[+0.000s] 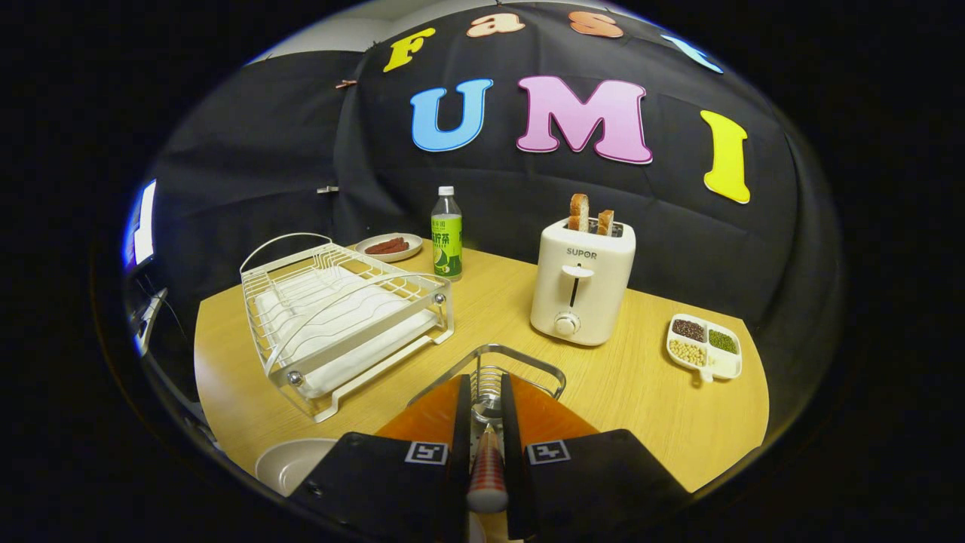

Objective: Take the plate from the dish rack, then take the spoon from the basket and place it into the plate.

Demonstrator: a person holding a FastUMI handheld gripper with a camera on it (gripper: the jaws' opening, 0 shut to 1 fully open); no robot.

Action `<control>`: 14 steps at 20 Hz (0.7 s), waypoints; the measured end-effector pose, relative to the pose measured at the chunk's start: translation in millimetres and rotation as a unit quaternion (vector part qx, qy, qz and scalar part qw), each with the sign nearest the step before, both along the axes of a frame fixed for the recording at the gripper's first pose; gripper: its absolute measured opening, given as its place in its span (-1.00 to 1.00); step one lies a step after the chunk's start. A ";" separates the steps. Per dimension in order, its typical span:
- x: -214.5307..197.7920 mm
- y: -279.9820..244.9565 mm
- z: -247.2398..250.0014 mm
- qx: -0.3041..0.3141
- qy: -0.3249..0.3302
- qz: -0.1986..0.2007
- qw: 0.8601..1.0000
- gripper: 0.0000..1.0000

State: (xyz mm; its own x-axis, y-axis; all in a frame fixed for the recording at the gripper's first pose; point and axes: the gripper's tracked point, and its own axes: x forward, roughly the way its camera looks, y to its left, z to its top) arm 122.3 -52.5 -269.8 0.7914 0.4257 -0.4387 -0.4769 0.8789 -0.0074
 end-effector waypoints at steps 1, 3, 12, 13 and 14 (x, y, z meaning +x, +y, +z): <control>-0.7 0.5 1.8 0.002 0.001 0.002 1.000 -0.53; 0.8 -2.5 15.0 0.003 -0.007 0.001 1.000 -0.54; -7.3 -4.5 96.9 0.034 -0.053 0.016 0.998 -0.54; -11.1 -4.0 106.3 0.040 -0.055 0.020 0.997 -0.54; -14.8 -3.8 114.1 0.045 -0.057 0.024 0.997 -0.54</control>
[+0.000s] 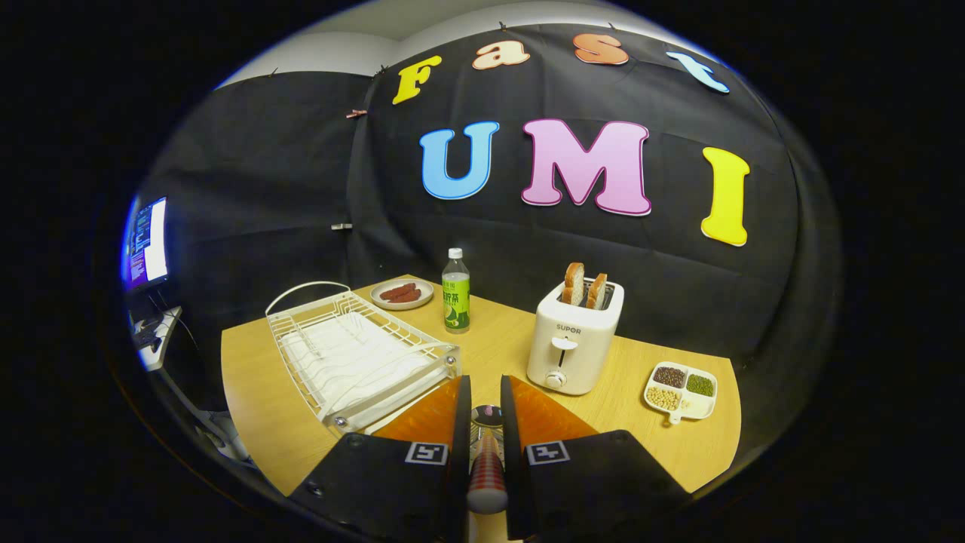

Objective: Take the plate from the dish rack, then take the spoon from the basket and place it into the plate.

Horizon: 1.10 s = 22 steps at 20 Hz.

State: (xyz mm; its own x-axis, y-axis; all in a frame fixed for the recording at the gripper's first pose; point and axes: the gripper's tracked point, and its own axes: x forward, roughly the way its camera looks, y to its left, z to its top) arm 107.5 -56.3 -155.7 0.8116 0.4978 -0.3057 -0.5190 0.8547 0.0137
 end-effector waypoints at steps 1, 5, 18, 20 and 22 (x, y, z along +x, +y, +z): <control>-4.7 -0.4 8.0 0.005 -0.003 0.004 1.000 -0.54; -28.1 -0.3 21.9 0.027 0.016 0.022 0.999 -0.54; -103.3 31.3 -28.6 0.026 0.090 0.095 0.991 -0.54; -111.9 38.0 -49.1 0.011 0.104 0.106 0.989 -0.54; -120.4 46.3 -65.8 0.000 0.112 0.119 0.986 -0.54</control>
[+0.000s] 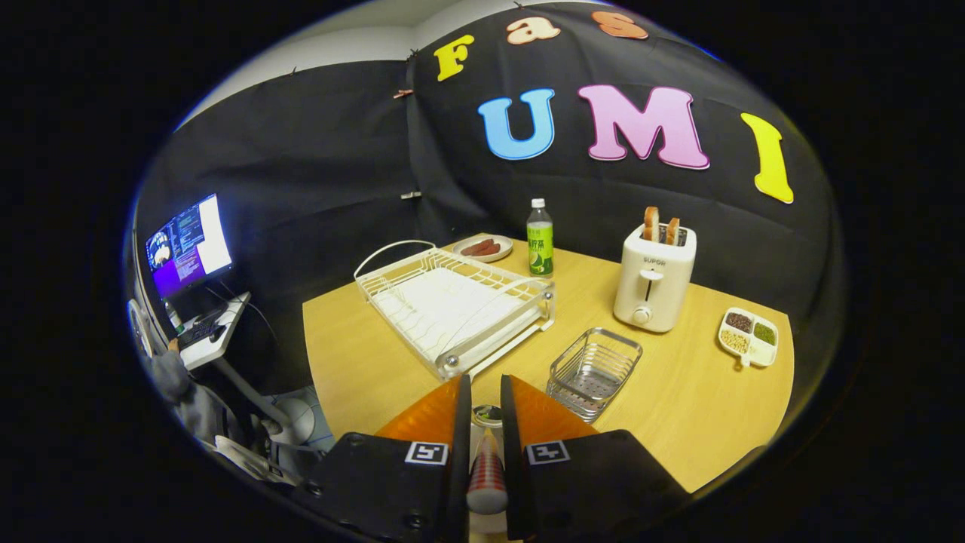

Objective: Take the plate from the dish rack, then take the spoon from the basket and place it into the plate.

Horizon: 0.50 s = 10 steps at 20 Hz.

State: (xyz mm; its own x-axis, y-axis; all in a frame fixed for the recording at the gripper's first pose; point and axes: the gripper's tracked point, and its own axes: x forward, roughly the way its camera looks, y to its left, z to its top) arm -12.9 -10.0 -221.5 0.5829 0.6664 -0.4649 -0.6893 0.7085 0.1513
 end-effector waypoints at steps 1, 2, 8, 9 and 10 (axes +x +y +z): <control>-2.2 1.6 -7.9 -0.006 0.002 0.007 1.000 -0.54; -4.6 3.1 -14.9 -0.012 0.004 0.014 1.000 -0.54; -13.4 4.1 -55.0 -0.045 0.030 0.030 0.998 -0.53; -16.2 0.1 -59.0 -0.049 0.035 0.029 0.998 -0.52; -18.9 -2.0 -66.7 -0.056 0.041 0.031 0.997 -0.52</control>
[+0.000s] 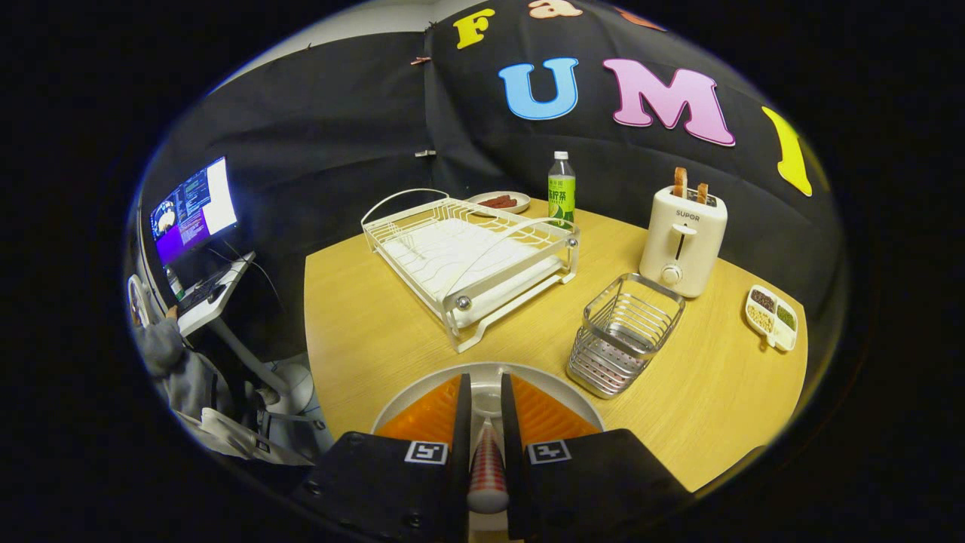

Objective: Take the plate from the dish rack, then take the spoon from the basket and place it into the plate.

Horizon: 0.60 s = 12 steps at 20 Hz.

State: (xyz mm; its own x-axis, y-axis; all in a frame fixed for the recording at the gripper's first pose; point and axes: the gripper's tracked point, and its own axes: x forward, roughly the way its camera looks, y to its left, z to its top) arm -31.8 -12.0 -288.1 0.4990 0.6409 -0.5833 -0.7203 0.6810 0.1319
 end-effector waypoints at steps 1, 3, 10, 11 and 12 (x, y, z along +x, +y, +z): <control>-4.9 -3.7 -5.2 -0.008 0.006 0.002 1.000 -0.52; -10.3 -11.3 -16.4 -0.022 0.018 0.001 1.000 -0.51; -3.6 -14.0 -12.4 -0.016 0.024 -0.021 0.999 -0.50; -1.9 -15.5 -10.4 -0.015 0.022 -0.026 0.999 -0.47; -0.1 -15.9 -8.7 -0.016 0.022 -0.033 0.999 -0.43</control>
State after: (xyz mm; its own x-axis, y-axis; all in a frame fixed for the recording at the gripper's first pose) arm -31.9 -27.9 -296.8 0.5135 0.5884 -0.6246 -0.6676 0.7312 0.1400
